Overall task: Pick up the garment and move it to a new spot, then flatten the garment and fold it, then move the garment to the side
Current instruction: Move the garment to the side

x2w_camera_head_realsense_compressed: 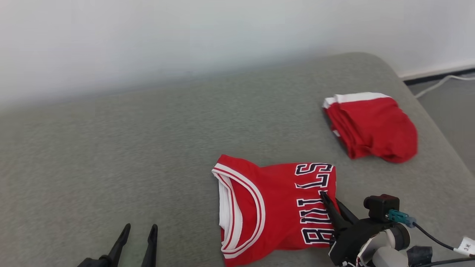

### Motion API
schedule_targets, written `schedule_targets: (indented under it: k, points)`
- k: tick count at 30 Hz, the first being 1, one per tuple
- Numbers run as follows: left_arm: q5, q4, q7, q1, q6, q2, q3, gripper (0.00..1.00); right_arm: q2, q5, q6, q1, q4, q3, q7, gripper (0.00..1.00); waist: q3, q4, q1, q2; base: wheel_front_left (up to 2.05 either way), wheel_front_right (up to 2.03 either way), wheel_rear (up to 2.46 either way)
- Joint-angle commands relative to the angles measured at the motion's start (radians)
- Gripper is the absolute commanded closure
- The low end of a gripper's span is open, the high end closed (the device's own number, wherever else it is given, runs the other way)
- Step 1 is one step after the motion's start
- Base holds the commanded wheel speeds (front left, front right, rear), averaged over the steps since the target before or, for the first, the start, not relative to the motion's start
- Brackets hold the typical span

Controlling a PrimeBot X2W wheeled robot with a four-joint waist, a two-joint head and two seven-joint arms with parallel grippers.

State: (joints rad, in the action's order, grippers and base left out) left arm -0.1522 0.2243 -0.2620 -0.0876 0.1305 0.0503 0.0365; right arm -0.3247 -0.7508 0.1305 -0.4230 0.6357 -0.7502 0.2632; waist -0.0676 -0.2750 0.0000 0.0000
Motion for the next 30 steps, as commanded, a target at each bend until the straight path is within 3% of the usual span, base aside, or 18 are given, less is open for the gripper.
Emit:
schedule_targets:
  k: [1, 15, 24, 30]
  points:
    - [0.006, 0.0, -0.004, -0.014, 0.0, 0.001, -0.01, 0.0, 0.004, 0.0, 0.0, -0.008, -0.004, -0.004, 0.001, 1.0, -0.025, -0.094, 0.0, 0.0, 0.0, 0.0, 0.0]
    - [0.036, -0.005, -0.004, -0.061, 0.0, 0.003, -0.012, 0.0, 0.022, -0.006, 0.0, -0.008, -0.013, 0.015, 0.001, 1.0, -0.064, -0.227, 0.0, 0.0, 0.0, 0.0, 0.0]
    - [0.076, -0.031, -0.004, -0.088, 0.0, 0.009, -0.001, 0.0, 0.026, 0.001, 0.0, -0.004, -0.022, 0.042, 0.001, 1.0, -0.1, -0.251, 0.0, 0.0, 0.0, 0.0, 0.0]
    - [0.09, -0.043, -0.004, -0.116, 0.0, 0.007, 0.02, 0.0, 0.018, 0.034, 0.0, -0.029, -0.035, 0.09, 0.001, 1.0, -0.133, -0.232, 0.0, 0.0, 0.0, 0.0, 0.0]
